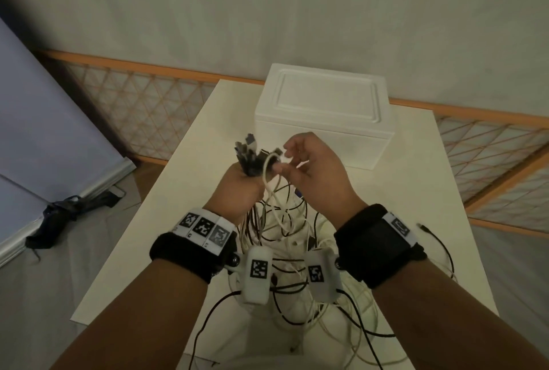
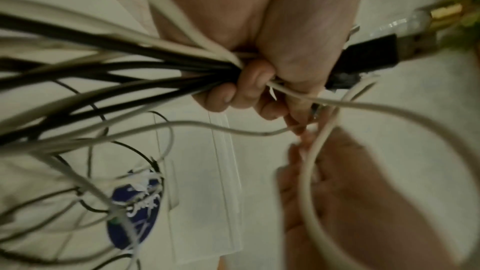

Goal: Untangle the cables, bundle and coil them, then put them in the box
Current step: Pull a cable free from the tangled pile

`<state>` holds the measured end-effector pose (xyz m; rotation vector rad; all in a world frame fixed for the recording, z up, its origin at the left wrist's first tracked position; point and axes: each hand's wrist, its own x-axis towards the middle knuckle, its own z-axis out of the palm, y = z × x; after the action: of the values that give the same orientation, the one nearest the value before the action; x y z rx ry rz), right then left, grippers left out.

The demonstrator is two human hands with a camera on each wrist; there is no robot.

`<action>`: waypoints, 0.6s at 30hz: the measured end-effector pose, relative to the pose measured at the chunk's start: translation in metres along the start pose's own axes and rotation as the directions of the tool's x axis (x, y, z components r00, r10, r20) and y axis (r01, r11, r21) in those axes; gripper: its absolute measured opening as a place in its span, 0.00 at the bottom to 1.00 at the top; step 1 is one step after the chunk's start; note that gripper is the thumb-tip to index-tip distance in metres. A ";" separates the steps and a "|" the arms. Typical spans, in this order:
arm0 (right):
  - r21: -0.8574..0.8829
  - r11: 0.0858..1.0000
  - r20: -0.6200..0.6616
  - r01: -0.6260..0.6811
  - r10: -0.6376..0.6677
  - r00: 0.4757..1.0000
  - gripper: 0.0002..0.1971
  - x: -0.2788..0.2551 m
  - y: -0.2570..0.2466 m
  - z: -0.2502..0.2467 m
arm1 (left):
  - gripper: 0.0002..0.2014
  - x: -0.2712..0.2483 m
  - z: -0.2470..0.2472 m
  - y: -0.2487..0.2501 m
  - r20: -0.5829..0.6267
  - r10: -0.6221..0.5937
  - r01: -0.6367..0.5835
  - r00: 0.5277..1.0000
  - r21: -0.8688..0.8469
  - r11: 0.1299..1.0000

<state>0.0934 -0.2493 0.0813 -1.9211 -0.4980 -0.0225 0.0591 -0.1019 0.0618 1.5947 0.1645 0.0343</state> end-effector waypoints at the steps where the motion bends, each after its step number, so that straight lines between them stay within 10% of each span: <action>1: -0.036 0.999 0.046 -0.029 0.031 0.998 0.15 -0.002 0.006 0.002 | 0.08 0.000 0.000 0.004 -0.013 0.008 -0.009 1.000 -0.095 0.995; 6: -0.274 0.958 0.363 0.081 0.025 0.931 0.08 -0.017 0.035 0.017 | 0.25 0.002 -0.004 0.022 0.007 0.039 -0.036 0.999 -0.281 0.959; 12: -0.146 0.989 0.274 -0.015 0.055 0.960 0.08 -0.005 0.012 0.014 | 0.26 -0.014 -0.001 0.022 0.057 0.030 -0.012 0.998 -0.293 0.956; 18: 0.021 0.997 0.022 0.072 -0.072 0.997 0.07 0.000 -0.012 0.000 | 0.04 -0.014 -0.003 0.005 0.053 -0.040 0.044 0.998 -0.070 0.997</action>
<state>0.0895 -0.2460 0.0919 -1.8845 -0.5803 -0.0425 0.0453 -0.1004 0.0683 1.5193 0.1555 -0.0330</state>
